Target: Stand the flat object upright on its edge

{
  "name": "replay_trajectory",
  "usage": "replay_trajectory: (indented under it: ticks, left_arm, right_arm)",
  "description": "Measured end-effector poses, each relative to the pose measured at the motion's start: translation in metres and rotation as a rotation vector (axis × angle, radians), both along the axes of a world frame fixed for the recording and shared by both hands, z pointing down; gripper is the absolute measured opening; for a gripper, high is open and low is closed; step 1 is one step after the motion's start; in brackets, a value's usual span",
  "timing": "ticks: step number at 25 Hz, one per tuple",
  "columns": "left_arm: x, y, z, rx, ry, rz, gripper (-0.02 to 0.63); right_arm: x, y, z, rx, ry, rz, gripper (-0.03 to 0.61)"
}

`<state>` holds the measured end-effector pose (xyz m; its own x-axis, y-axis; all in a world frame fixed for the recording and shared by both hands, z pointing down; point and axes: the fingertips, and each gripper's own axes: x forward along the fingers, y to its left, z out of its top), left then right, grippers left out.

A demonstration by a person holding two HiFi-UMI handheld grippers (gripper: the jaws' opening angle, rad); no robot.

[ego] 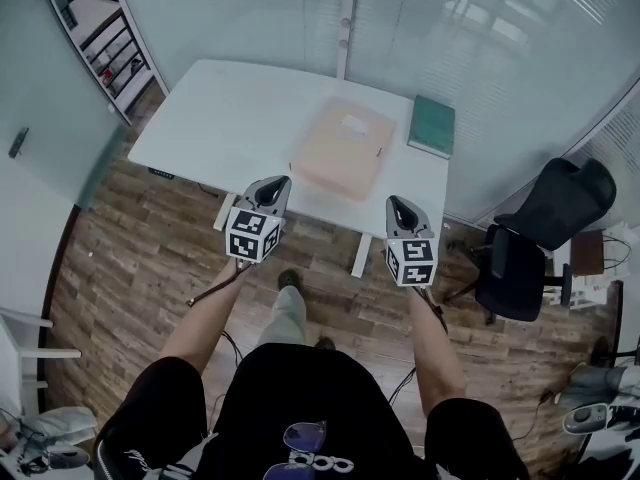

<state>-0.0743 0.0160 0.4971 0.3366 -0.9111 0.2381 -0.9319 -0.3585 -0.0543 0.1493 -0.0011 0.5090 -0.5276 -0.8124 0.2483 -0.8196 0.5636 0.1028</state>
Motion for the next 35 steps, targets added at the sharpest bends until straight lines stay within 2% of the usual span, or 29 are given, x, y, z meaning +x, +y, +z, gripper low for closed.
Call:
replay_trajectory:
  ticks: [6, 12, 17, 24, 35]
  left_arm:
    - [-0.027, -0.074, 0.008, -0.006, -0.006, 0.028, 0.020]
    - [-0.045, -0.145, 0.017, -0.007, -0.080, 0.111, 0.020]
    - [-0.057, -0.191, 0.022, -0.023, -0.058, 0.168, 0.020]
    - [-0.073, -0.229, 0.035, -0.041, -0.049, 0.238, 0.020]
    - [-0.064, -0.257, 0.050, -0.111, 0.040, 0.303, 0.020]
  right_arm:
    - [-0.029, -0.056, 0.006, -0.013, 0.024, 0.026, 0.023]
    - [-0.051, -0.119, 0.000, -0.024, 0.041, 0.088, 0.023]
    - [-0.062, -0.161, 0.001, -0.058, 0.017, 0.157, 0.023]
    - [-0.076, -0.191, 0.009, -0.073, 0.026, 0.215, 0.023]
    - [-0.066, -0.199, 0.025, -0.114, -0.003, 0.293, 0.025]
